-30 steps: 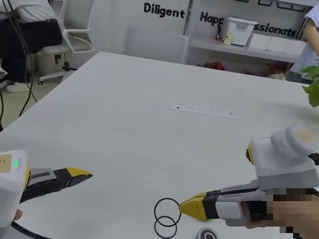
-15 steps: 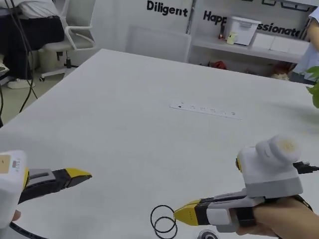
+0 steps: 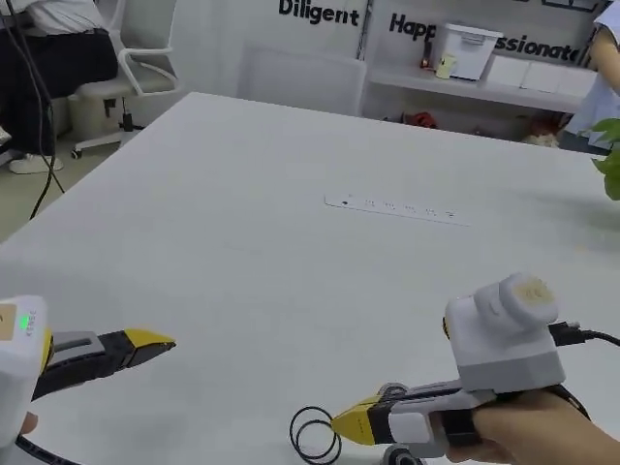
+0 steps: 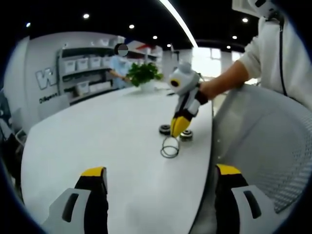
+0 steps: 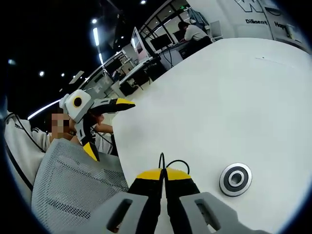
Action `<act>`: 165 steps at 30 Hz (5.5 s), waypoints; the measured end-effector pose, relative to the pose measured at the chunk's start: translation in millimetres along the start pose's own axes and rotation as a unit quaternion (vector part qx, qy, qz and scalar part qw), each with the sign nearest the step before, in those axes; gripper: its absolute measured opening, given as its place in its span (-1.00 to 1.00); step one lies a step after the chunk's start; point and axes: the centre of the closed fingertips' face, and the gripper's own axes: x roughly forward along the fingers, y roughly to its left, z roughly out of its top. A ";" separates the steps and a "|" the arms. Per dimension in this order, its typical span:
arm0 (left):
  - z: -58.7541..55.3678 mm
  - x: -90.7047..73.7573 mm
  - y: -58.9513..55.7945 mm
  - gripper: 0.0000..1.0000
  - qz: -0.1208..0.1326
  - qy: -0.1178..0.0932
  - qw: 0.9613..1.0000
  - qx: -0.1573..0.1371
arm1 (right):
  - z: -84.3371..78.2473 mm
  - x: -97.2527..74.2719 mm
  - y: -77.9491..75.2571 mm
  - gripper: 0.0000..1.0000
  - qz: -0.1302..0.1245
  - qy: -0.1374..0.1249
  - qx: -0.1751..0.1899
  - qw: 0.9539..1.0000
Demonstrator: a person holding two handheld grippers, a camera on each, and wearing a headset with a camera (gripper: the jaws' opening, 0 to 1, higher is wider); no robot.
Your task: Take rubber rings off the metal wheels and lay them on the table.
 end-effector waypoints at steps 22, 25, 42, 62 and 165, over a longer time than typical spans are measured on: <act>0.2 6.0 4.6 0.86 -0.006 0.000 1.000 -0.007 | -6.2 -1.2 -24.9 -1.00 -0.035 -0.001 0.014 0.999; -1.0 7.7 3.9 0.85 -0.010 0.003 1.000 -0.005 | -7.0 -2.3 -29.0 -1.00 -0.040 -0.001 0.019 0.999; -2.7 11.6 5.4 0.85 -0.013 0.009 1.000 -0.006 | -9.0 -7.2 -42.5 -1.00 -0.062 -0.002 0.029 0.998; 0.3 11.2 6.1 0.85 -0.014 0.012 1.000 0.002 | -3.2 -14.8 -47.2 -0.98 -0.074 -0.014 0.016 0.997; 125.8 37.1 -35.9 0.96 0.003 -0.006 0.998 0.060 | 31.2 -154.1 -31.9 -0.19 -0.049 -0.123 -0.152 0.979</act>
